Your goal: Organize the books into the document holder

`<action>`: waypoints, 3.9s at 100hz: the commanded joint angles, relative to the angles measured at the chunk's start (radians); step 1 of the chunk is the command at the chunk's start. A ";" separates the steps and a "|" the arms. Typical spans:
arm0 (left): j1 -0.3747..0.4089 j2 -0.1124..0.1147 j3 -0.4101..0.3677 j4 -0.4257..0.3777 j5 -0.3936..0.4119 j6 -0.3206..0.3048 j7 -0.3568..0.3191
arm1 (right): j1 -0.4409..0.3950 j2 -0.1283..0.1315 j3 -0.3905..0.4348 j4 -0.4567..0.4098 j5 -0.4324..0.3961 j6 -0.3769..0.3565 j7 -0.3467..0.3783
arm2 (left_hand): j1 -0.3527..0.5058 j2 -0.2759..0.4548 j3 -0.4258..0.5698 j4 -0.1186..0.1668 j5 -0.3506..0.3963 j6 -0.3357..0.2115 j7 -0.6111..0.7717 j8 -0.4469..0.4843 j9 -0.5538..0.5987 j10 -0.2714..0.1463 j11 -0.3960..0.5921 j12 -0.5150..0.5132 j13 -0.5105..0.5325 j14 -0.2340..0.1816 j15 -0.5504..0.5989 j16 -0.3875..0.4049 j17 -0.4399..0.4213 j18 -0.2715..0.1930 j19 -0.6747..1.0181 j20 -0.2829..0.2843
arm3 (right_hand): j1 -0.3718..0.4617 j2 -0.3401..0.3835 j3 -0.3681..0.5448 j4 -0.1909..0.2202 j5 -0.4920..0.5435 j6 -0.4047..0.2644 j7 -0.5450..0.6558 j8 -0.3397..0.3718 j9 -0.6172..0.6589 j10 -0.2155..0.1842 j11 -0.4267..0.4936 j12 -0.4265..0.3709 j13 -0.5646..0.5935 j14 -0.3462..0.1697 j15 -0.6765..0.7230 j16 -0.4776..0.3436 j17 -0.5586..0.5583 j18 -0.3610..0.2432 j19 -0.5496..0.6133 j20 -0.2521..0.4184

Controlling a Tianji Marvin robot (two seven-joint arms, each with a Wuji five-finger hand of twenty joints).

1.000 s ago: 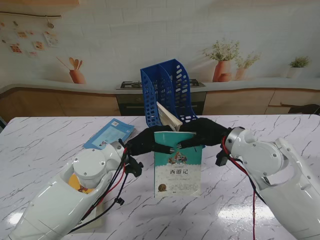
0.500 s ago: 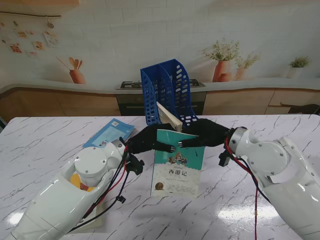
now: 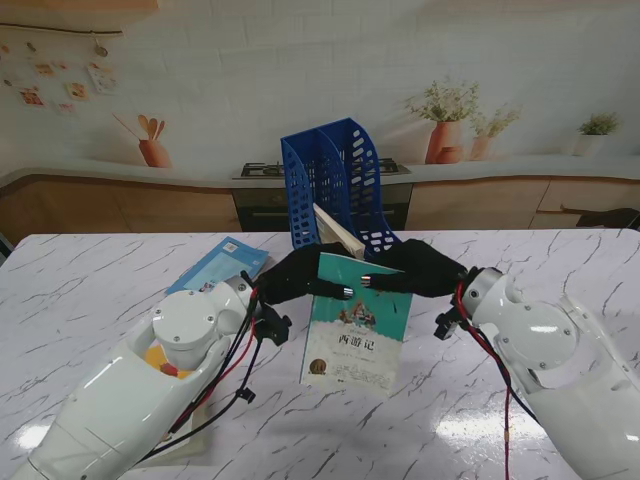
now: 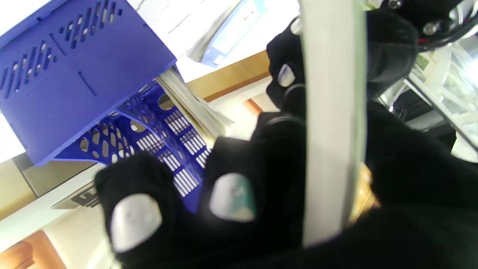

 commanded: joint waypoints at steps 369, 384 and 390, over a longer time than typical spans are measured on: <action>0.250 0.034 -0.311 -0.080 0.222 0.213 0.020 | 0.490 -0.192 -0.321 0.478 -0.090 0.172 -0.581 | -0.140 0.238 -0.206 0.093 0.000 0.028 -0.506 -0.235 -0.355 0.021 -0.031 -0.441 -0.429 0.086 -0.417 -0.278 -0.680 0.165 -0.466 0.154 | -0.048 0.040 0.156 0.097 0.133 0.106 0.257 -0.014 0.137 -0.032 0.068 -0.030 -0.015 -0.226 0.055 0.032 0.061 -0.428 0.282 0.077; 0.244 0.034 -0.305 -0.072 0.219 0.212 0.019 | 0.509 -0.200 -0.355 0.533 -0.109 0.146 -0.605 | -0.139 0.237 -0.206 0.093 0.000 0.028 -0.506 -0.235 -0.355 0.020 -0.031 -0.441 -0.429 0.085 -0.417 -0.278 -0.680 0.166 -0.467 0.154 | -0.059 0.042 0.163 0.095 0.133 0.095 0.260 -0.017 0.138 -0.039 0.068 -0.030 -0.015 -0.226 0.055 0.032 0.061 -0.431 0.282 0.073; 0.243 0.034 -0.304 -0.072 0.219 0.214 0.018 | 0.513 -0.204 -0.367 0.553 -0.112 0.139 -0.618 | -0.139 0.237 -0.206 0.093 0.000 0.028 -0.506 -0.235 -0.357 0.020 -0.031 -0.441 -0.432 0.086 -0.419 -0.279 -0.681 0.167 -0.467 0.154 | -0.062 0.043 0.164 0.094 0.134 0.093 0.261 -0.017 0.139 -0.039 0.069 -0.030 -0.015 -0.226 0.055 0.032 0.061 -0.432 0.282 0.072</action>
